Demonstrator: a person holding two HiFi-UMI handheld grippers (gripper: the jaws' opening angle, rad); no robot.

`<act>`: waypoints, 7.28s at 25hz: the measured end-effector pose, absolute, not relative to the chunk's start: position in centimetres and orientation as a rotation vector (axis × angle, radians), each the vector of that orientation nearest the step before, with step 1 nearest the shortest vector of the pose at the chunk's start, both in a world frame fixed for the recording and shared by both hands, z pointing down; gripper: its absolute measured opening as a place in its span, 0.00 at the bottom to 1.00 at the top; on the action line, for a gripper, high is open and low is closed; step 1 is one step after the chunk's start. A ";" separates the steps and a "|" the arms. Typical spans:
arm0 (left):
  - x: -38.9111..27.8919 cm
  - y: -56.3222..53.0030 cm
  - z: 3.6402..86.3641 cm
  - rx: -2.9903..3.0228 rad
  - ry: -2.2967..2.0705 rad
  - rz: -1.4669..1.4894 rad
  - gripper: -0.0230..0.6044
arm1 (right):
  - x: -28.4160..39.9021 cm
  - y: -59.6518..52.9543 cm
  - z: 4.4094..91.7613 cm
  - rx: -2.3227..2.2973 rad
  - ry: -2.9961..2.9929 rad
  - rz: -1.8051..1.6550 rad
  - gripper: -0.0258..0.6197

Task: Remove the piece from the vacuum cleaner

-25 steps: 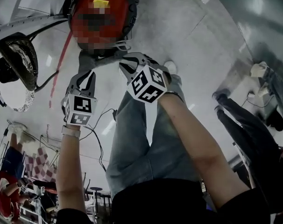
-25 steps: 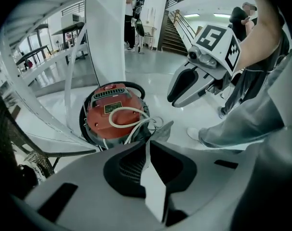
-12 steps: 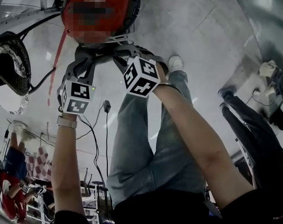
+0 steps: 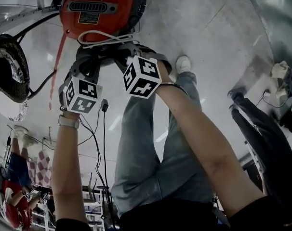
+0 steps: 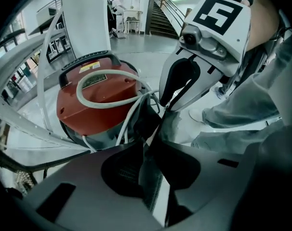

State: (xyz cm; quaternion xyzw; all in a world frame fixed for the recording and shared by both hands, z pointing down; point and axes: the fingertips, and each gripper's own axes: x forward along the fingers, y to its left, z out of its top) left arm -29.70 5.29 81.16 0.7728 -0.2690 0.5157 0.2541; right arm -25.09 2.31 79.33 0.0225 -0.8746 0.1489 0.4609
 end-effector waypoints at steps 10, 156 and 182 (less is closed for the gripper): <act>-29.2 5.4 81.7 2.225 -0.610 1.473 0.12 | -25.8 3.2 80.5 0.011 -2.125 0.331 0.13; 20.0 -6.3 22.0 2.849 -0.770 1.258 0.09 | 24.6 -5.6 20.4 0.618 -2.192 0.023 0.10; 23.2 -7.4 8.6 3.106 -1.026 1.222 0.09 | 27.8 -5.9 7.4 0.844 -2.185 -0.285 0.10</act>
